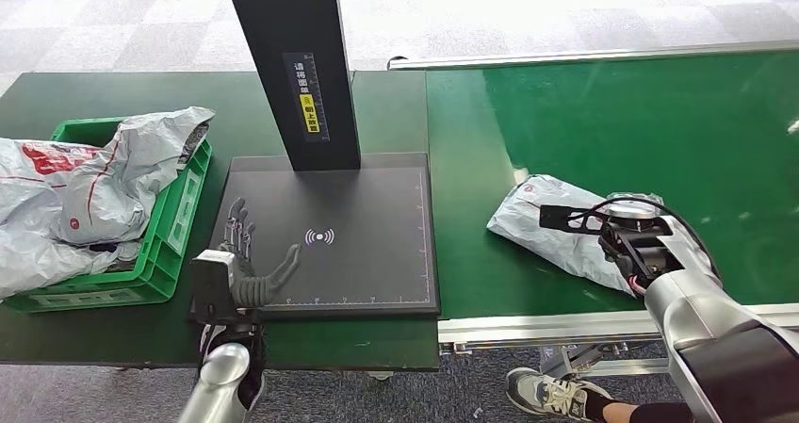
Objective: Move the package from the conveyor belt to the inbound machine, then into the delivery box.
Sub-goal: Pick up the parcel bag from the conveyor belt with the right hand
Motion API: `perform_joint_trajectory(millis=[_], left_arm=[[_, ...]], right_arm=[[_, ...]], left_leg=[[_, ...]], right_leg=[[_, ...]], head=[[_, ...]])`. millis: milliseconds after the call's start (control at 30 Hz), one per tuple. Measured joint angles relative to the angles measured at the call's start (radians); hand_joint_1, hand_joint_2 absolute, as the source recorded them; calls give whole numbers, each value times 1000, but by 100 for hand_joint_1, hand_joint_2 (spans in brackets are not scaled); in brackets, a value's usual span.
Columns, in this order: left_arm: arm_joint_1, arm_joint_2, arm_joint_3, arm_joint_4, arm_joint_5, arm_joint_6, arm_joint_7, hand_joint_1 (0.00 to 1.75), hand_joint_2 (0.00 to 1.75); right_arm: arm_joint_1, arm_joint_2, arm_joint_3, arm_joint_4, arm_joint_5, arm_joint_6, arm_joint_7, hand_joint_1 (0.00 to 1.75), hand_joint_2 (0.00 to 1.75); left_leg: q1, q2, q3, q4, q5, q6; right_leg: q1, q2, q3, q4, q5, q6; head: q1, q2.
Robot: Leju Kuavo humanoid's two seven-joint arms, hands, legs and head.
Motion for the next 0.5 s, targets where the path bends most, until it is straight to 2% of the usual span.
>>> perform_joint_trajectory(millis=[167,500], left_arm=[[3,-3,0,1,-1,1,1,0,175],[10,-4,2,1,-4,9,6,0,175]], right_arm=[[7,-2,4,6,-9,80,-56,0,175],[13,7,6,6,15,77,-63,0,175]], left_leg=[[0,0,0,0,0,0],[0,0,0,0,0,0]], right_leg=[[0,0,0,0,0,0],[0,0,0,0,0,0]], head=[[0,0],[0,0]])
